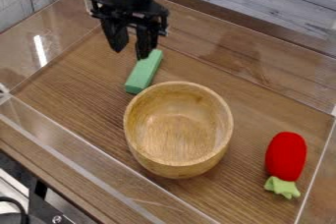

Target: Put the green block in the brown bowl

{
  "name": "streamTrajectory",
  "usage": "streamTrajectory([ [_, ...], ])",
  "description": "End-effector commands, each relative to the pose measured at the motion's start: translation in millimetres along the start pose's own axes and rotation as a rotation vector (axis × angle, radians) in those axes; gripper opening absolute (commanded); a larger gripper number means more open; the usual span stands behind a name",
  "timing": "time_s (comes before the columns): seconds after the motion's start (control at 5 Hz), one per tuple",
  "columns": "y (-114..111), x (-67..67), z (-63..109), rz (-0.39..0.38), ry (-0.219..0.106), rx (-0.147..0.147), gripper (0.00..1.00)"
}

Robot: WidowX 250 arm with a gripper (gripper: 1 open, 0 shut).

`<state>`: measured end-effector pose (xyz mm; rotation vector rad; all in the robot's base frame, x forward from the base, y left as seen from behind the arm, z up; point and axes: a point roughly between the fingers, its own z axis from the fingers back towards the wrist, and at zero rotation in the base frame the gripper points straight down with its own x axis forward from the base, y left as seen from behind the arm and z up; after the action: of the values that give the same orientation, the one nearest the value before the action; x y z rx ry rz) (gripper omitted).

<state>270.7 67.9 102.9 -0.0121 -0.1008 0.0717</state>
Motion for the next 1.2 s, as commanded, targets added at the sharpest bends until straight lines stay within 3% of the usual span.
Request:
streamTrajectory([
  [0.0,1,-2.6,-3.1,-0.072,-0.019,0.006,1.0],
  [0.4,9,-0.4,-31.6,0.027,0.012,0.015,1.0],
  [0.6,9,1.9,-32.3,0.068,0.019,0.02,0.0],
  [1.0,-2,4.4,-28.2,0.138,0.007,0.025,0.0],
])
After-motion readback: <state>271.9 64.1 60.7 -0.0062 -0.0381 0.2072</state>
